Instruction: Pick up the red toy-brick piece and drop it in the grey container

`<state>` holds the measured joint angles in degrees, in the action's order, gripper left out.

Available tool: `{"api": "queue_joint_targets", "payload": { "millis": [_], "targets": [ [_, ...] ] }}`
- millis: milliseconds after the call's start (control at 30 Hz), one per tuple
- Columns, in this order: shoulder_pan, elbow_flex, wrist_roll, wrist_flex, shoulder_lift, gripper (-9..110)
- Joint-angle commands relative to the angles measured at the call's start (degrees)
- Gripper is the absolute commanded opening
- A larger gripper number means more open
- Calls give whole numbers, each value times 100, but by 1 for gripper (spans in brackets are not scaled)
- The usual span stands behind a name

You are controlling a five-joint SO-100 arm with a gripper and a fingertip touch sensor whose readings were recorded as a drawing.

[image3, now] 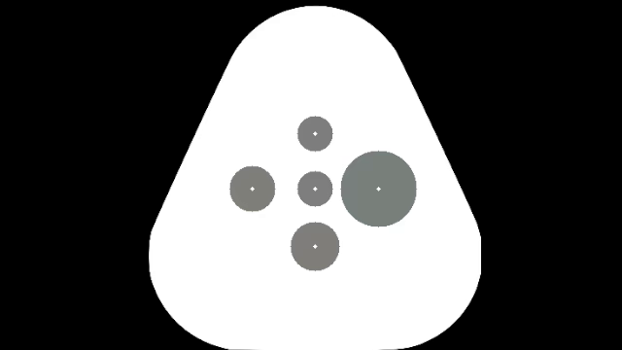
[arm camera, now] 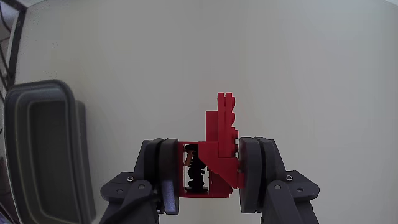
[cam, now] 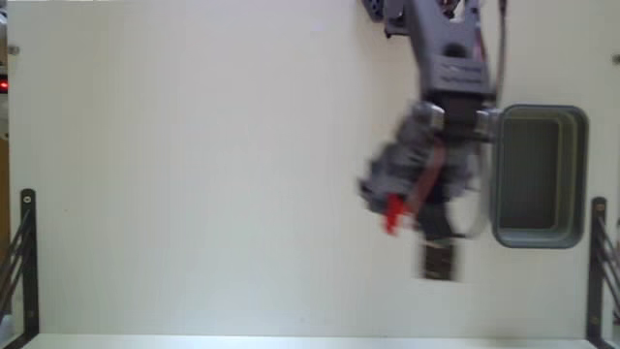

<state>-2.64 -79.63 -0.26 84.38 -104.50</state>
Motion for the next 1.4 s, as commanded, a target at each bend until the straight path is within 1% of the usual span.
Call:
{"api": "queue_joint_targets", "payload": {
  "millis": [0,367,667,933,1367],
  "targets": [
    [-569,416,26,-96,9,48],
    [-2246,968,26,-195,662,48],
    [-3137,1261,26,-248,1008,48],
    [-3468,1370,26,-267,1137,48],
    [-3476,1373,26,-268,1140,48]
  ]
}}
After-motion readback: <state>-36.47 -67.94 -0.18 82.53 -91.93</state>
